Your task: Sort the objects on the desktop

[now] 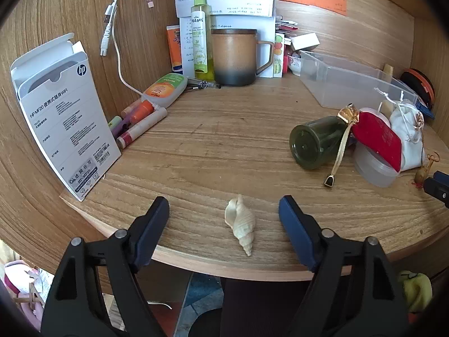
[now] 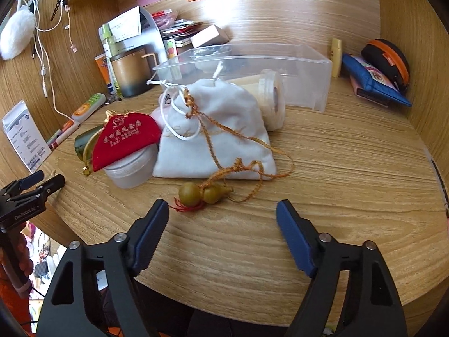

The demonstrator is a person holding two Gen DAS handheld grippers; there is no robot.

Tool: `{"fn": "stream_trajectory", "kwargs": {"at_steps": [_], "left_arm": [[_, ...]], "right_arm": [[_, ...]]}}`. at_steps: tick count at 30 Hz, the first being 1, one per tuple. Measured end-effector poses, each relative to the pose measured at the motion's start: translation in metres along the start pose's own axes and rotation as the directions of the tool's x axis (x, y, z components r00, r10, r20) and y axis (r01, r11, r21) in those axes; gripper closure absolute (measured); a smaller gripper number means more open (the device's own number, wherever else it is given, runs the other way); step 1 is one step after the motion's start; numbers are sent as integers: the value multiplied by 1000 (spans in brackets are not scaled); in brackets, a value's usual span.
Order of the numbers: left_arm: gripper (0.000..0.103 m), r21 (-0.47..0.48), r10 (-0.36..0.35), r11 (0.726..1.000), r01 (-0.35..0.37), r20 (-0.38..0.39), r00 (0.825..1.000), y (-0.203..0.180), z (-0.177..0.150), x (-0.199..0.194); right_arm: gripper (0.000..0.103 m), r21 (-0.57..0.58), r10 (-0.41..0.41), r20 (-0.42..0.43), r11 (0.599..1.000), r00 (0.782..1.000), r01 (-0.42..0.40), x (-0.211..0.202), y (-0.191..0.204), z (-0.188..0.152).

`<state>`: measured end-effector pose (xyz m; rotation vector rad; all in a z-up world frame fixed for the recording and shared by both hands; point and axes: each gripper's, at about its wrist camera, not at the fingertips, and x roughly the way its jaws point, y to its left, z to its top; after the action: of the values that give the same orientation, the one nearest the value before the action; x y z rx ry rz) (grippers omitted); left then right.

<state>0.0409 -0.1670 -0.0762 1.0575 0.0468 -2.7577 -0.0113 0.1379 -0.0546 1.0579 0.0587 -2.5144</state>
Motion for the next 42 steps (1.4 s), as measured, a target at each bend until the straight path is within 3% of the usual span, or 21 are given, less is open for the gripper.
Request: {"fn": "stream_trajectory", "kwargs": {"at_steps": [6,12,15,19,31,42], "left_arm": [[37,-11,-17,1000,17,4,1000,3,1,1],[45,-7,-26,1000,26,5,1000,5,1,0],[55,-2,-22,1000,22,5,1000,3,1,0],[59,-13,-20,1000,20,7,1000,5,0,-1],[86,35,5,999,-5,1,1000,-6,-3,-5],[87,92,40,995,-41,15,999,-17,-3,-11]], "right_arm": [[41,-15,-7,6,1000,1000,7,8,7,5],[45,-47,-47,8,998,999,47,12,15,6],[55,-54,-67,11,996,998,68,12,14,6],[63,-45,-63,10,997,998,64,11,8,7],[63,-58,-17,33,998,999,19,8,1,2],[64,19,13,99,1000,995,-15,-8,-19,-1]]}}
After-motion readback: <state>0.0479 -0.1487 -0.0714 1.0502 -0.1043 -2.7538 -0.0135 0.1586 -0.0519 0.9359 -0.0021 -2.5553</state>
